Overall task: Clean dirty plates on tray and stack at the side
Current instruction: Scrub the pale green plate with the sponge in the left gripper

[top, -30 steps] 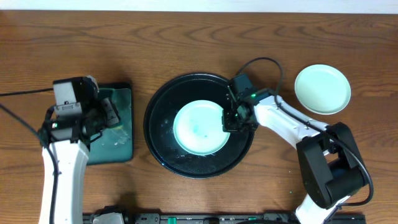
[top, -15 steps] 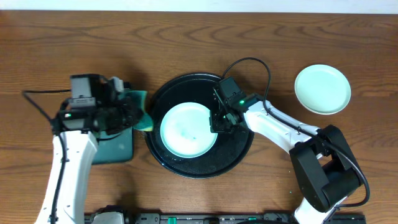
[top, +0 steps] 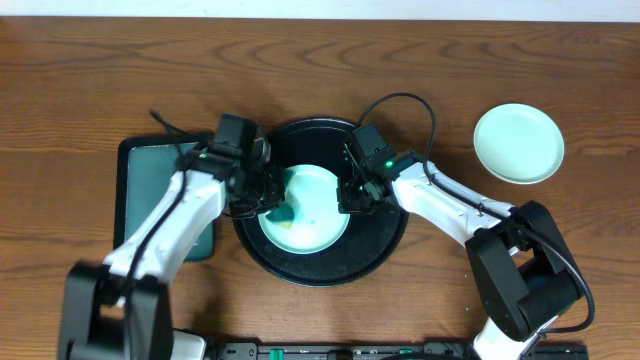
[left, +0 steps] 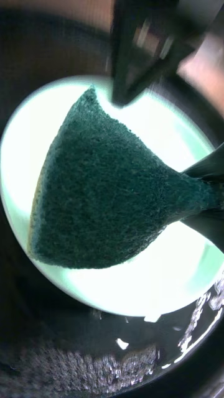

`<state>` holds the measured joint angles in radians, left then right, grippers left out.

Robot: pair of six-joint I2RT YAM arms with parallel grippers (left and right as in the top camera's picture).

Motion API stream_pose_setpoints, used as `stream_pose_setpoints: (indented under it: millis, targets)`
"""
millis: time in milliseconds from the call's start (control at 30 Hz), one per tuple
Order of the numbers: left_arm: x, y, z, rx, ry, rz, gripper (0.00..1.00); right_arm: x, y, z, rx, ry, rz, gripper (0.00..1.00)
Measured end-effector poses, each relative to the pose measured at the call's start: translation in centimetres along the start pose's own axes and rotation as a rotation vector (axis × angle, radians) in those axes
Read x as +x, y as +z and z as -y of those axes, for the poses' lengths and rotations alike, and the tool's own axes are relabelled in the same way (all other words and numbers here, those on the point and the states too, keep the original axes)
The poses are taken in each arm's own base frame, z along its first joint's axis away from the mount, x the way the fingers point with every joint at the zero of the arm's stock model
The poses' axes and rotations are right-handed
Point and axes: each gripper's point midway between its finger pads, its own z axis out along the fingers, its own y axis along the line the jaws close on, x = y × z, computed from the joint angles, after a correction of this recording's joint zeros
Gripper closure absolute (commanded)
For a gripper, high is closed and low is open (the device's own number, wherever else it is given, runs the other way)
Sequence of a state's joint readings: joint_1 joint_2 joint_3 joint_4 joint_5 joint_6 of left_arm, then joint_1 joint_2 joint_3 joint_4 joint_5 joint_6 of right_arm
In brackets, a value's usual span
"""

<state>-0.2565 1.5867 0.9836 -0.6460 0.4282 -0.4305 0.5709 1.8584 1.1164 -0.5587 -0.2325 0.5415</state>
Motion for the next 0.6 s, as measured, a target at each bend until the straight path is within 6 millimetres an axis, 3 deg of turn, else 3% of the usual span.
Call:
stream_pose_setpoints:
  millis: [133,233,467,600]
  targets:
    - [0.0,2.9,-2.6,-0.103,-0.044,-0.053,0.93,0.1,0.0,0.0,0.001,0.002,-0.006,0.99]
    - [0.1,4.4,-3.2,-0.117,-0.054,-0.082,0.93,0.2,0.0,0.1,0.002,0.003,-0.011,0.99]
    - [0.4,5.0,-2.1,-0.054,-0.063,-0.126,0.93,0.5,0.0,0.3,0.014,0.009,-0.019,0.99]
    - [1.1,6.2,1.0,0.059,-0.003,-0.159,0.93,0.5,0.0,0.6,0.025,0.011,-0.018,0.99]
